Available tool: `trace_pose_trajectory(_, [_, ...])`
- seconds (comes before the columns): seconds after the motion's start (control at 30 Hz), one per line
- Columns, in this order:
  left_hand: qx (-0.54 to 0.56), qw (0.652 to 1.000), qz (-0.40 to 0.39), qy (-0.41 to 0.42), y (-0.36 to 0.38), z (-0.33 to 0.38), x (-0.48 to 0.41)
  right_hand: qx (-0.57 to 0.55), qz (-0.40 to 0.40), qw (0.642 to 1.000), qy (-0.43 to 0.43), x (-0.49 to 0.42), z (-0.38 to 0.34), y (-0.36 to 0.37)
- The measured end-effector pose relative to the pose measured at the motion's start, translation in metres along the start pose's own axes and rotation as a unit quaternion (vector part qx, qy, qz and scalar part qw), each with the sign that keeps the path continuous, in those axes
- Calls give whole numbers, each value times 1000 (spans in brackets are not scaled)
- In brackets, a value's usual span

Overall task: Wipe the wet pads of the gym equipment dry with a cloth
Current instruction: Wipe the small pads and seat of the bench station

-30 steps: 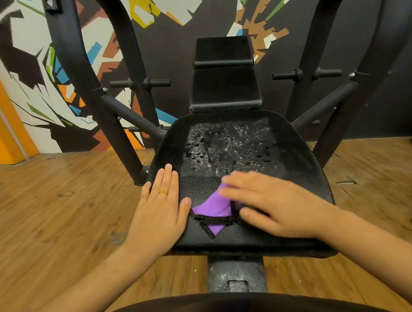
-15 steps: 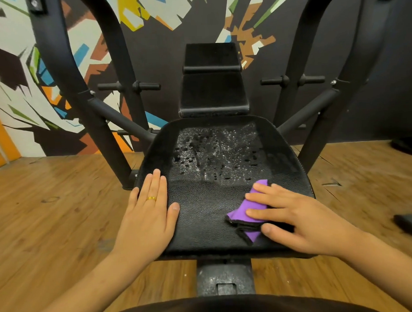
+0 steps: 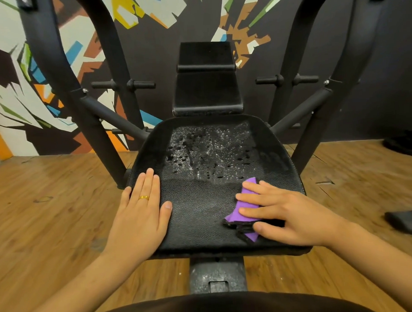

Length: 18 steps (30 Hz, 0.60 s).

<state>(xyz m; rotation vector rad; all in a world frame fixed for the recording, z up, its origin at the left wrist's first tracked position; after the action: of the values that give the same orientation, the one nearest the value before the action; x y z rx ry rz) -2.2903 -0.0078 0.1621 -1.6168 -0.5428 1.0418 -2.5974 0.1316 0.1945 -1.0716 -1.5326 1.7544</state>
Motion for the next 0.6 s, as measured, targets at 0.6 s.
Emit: trace_pose_trajectory(0.6, [3, 1000, -2, 2, -1, -1, -1, -6, -21, 997, 75, 39, 11, -29])
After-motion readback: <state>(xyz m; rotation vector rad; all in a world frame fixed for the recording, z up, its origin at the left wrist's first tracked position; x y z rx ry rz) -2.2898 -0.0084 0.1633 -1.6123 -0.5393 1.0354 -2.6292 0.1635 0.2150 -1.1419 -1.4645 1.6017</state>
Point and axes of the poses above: each hand's wrist, its own x-axis away from the middle knuckle, its own y-axis out of the palm, z = x × y, the point moved 1 cm from there along -x, towards the middle knuckle, and after that the axes turned 12 degrees about -z, right-handed, at the moved point
